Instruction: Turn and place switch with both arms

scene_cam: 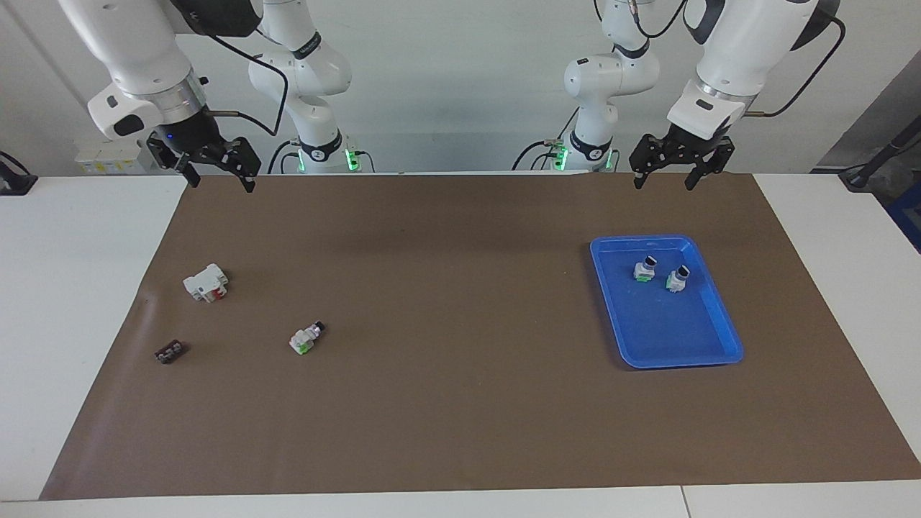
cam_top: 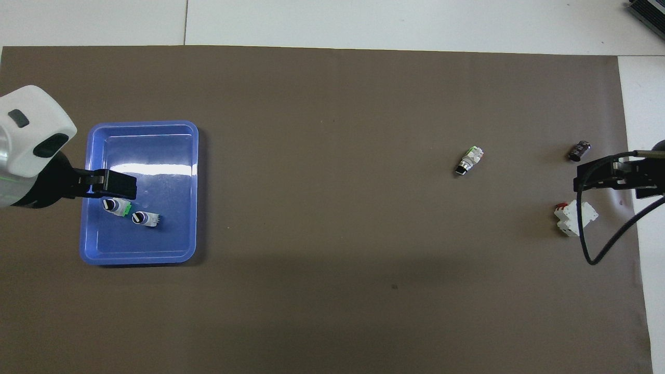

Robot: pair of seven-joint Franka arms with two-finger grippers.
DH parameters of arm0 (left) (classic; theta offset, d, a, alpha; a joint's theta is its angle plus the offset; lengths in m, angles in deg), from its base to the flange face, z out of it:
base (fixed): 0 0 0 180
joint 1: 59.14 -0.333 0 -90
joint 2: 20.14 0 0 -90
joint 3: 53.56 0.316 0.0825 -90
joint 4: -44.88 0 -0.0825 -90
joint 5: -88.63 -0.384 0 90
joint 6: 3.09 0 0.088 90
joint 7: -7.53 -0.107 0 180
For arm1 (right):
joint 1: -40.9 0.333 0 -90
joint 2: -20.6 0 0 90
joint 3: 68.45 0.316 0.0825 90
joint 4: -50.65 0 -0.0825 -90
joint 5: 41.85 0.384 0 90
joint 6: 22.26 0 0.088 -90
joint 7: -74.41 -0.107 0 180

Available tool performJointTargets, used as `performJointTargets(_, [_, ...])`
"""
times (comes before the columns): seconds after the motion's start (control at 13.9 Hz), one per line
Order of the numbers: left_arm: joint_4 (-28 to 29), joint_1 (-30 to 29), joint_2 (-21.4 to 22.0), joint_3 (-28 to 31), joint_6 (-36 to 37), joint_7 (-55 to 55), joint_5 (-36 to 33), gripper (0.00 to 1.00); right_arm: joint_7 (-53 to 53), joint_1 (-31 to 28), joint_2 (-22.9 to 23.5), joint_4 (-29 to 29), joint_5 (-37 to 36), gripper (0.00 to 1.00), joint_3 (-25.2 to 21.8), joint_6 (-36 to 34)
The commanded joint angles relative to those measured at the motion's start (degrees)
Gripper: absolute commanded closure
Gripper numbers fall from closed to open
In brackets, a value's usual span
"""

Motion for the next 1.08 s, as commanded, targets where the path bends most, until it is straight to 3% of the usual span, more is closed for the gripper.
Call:
performJointTargets(0.0, [0.7,-0.5,0.8,-0.1,0.6,-0.8,0.6,0.0,-0.8,-0.2,-0.2,-0.3,1.1,0.0,0.2,0.0])
performJointTargets(0.29, [0.7,-0.5,0.8,-0.1,0.6,-0.8,0.6,0.0,-0.9,-0.3,-0.2,-0.3,1.1,0.0,0.2,0.2])
performJointTargets(0.72, [0.7,-0.5,0.8,-0.1,0.6,-0.8,0.6,0.0,-0.6,-0.9,-1.8,-6.7,1.3,0.0,0.2,12.1])
performJointTargets(1.01, [0.7,-0.5,0.8,-0.1,0.6,-0.8,0.6,0.0,-5.5,-0.3,0.2,-11.4,1.2,0.0,0.2,20.5])
